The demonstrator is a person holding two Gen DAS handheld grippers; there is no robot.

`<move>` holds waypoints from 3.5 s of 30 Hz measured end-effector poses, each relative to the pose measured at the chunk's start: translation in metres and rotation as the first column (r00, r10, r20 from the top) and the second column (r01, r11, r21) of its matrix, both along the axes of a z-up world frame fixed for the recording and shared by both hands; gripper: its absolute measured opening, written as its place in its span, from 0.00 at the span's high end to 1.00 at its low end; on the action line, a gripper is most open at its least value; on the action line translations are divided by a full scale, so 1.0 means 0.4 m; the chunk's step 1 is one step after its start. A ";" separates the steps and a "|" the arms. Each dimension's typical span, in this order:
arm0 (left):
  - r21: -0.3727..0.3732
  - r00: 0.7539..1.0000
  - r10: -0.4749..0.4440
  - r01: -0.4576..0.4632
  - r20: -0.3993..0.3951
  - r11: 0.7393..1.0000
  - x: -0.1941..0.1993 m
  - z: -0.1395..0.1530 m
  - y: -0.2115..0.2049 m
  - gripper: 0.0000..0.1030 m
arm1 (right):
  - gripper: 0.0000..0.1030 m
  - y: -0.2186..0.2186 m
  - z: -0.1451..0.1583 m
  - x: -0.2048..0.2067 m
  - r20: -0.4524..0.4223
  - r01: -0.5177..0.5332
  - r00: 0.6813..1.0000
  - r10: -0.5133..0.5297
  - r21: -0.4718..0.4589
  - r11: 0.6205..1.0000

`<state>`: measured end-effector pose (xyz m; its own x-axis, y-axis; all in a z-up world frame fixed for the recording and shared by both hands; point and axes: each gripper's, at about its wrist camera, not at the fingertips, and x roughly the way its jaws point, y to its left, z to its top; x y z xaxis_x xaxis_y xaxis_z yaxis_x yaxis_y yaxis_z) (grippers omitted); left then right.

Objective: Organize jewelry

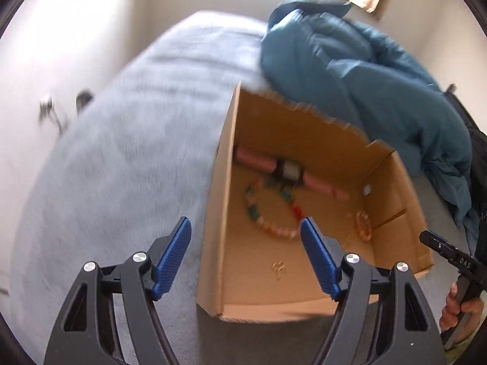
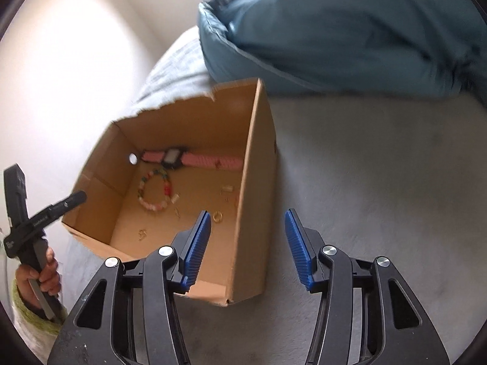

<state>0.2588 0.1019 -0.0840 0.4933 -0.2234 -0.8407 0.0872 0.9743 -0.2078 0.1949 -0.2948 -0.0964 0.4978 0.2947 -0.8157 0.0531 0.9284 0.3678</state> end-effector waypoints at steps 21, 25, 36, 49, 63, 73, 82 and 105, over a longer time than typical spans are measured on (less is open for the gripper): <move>-0.038 0.996 -0.086 0.086 -0.017 0.996 -0.197 -0.056 -0.085 0.31 | 0.92 0.037 0.034 -0.197 0.062 0.002 0.998 0.016 -0.285 0.959; -0.005 0.994 -0.114 0.114 0.000 0.994 -0.225 -0.059 -0.101 0.31 | 0.92 0.022 0.015 -0.264 0.059 0.061 0.997 -0.048 -0.239 0.969; 0.026 0.994 -0.111 0.110 0.017 0.994 -0.260 -0.058 -0.114 0.29 | 0.88 0.012 -0.006 -0.308 0.057 0.107 0.993 -0.100 -0.145 0.984; 0.036 0.938 -0.010 -0.003 0.348 0.999 -0.493 0.105 -0.028 0.13 | 0.23 0.035 0.177 -0.553 0.405 0.267 0.899 -0.167 -0.203 0.942; 0.091 0.891 -0.153 0.126 0.428 0.988 -0.656 0.206 -0.119 0.05 | 0.08 0.201 0.231 -0.728 0.497 0.456 0.822 -0.278 -0.283 0.844; 0.111 0.873 -0.202 0.170 0.443 0.979 -0.692 0.230 -0.138 0.05 | 0.08 0.225 0.247 -0.787 0.547 0.591 0.744 -0.384 -0.269 0.761; 0.169 0.866 -0.235 0.177 0.441 0.970 -0.692 0.232 -0.149 0.05 | 0.08 0.246 0.274 -0.801 0.564 0.608 0.738 -0.370 -0.321 0.726; 0.160 0.904 -0.208 0.158 0.374 0.974 -0.669 0.224 -0.049 0.05 | 0.08 0.269 0.269 -0.829 0.482 0.606 0.765 -0.427 -0.314 0.731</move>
<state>-0.0087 0.0822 0.0055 0.7447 -0.2481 -0.6196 0.3149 0.9491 -0.0015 -0.1368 -0.1874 0.0111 0.7374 -0.4313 -0.5199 0.5227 0.8518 0.0347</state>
